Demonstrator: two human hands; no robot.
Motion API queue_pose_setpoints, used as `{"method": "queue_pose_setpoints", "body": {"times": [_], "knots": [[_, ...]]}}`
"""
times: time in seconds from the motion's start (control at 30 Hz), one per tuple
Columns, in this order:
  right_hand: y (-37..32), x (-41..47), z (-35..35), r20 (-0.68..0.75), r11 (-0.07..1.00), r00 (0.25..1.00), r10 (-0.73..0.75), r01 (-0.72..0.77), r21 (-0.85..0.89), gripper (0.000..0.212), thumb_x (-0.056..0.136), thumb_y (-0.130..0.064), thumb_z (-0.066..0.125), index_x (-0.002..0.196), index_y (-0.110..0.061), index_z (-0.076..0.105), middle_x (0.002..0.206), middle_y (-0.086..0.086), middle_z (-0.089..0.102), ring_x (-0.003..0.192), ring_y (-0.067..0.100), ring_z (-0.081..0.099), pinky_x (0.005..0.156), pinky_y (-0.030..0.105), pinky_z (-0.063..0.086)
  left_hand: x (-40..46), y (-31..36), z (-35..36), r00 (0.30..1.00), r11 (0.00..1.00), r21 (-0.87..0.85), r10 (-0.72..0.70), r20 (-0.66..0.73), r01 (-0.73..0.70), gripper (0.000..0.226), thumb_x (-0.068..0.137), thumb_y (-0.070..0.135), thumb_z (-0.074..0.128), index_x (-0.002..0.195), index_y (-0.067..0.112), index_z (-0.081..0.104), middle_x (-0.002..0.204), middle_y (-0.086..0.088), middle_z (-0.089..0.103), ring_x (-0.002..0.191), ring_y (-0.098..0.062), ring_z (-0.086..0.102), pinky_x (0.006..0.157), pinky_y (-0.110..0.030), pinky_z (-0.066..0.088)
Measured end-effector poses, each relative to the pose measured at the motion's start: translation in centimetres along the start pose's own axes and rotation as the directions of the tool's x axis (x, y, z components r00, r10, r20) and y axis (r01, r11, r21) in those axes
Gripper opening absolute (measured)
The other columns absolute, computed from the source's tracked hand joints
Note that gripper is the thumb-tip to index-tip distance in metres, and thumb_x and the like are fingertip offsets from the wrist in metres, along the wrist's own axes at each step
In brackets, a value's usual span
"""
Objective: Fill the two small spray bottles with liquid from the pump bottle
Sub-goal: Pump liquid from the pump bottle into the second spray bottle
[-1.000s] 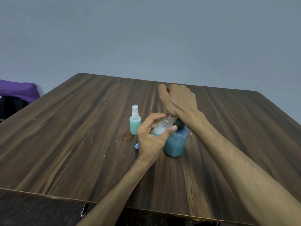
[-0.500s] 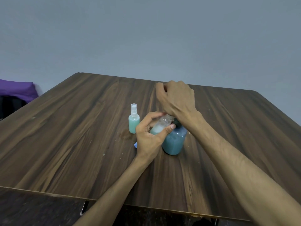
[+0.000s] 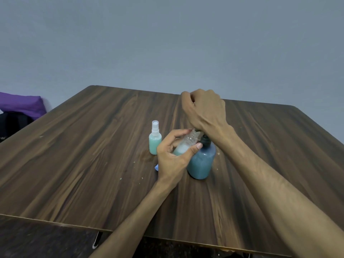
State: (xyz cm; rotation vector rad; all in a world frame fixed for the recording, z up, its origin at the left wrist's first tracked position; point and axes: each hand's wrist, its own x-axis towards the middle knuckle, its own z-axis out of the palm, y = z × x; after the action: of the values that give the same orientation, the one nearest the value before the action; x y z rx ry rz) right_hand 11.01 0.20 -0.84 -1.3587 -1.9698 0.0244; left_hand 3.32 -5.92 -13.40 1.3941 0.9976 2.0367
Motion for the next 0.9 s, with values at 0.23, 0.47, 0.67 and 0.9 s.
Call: {"method": "queue_pose_setpoints", "body": {"times": [0.23, 0.47, 0.67, 0.9], "knots": [[0.19, -0.27, -0.02, -0.005, 1.000, 1.000, 0.007, -0.007, 0.014, 0.051, 0.100, -0.029, 0.043, 0.053, -0.016, 0.027, 0.047, -0.002, 0.027, 0.049, 0.020, 0.024, 0.055, 0.034, 0.025, 0.00, 0.03, 0.06, 1.000, 1.000, 0.012, 0.023, 0.012, -0.023, 0.038, 0.077, 0.003, 0.088, 0.109, 0.012, 0.070, 0.104, 0.014, 0.078, 0.096, -0.012, 0.077, 0.086, -0.026, 0.060], [0.17, -0.54, -0.27, -0.019, 1.000, 1.000, 0.000, 0.000, 0.017, 0.051, 0.099, -0.028, 0.044, 0.053, -0.017, 0.026, 0.046, -0.004, 0.025, 0.048, 0.018, 0.021, 0.054, 0.033, 0.024, -0.12, -0.13, 0.04, 1.000, 1.000, 0.013, 0.021, 0.007, -0.021, 0.038, 0.077, 0.001, 0.089, 0.109, 0.009, 0.071, 0.104, 0.010, 0.079, 0.095, -0.015, 0.078, 0.086, -0.029, 0.062], [0.01, -0.36, -0.19, 0.027, 1.000, 0.999, 0.024, -0.023, -0.012, 0.051, 0.099, -0.029, 0.044, 0.053, -0.015, 0.027, 0.047, -0.002, 0.027, 0.049, 0.021, 0.023, 0.055, 0.035, 0.026, -0.03, -0.27, 0.06, 1.000, 0.999, 0.038, 0.010, 0.008, -0.010, 0.038, 0.077, 0.000, 0.088, 0.110, 0.003, 0.070, 0.102, 0.015, 0.078, 0.094, -0.012, 0.078, 0.086, -0.027, 0.061], [0.19, -0.38, 0.08, 0.089, 0.999, 0.996, 0.024, -0.021, -0.041, 0.055, 0.102, -0.032, 0.041, 0.051, -0.015, 0.030, 0.048, -0.001, 0.033, 0.049, 0.021, 0.030, 0.057, 0.035, 0.028, 0.02, -0.30, 0.03, 1.000, 0.999, 0.042, 0.010, 0.009, -0.010, 0.037, 0.077, 0.002, 0.090, 0.108, 0.007, 0.071, 0.103, 0.007, 0.078, 0.095, -0.016, 0.078, 0.085, -0.029, 0.061]]}}
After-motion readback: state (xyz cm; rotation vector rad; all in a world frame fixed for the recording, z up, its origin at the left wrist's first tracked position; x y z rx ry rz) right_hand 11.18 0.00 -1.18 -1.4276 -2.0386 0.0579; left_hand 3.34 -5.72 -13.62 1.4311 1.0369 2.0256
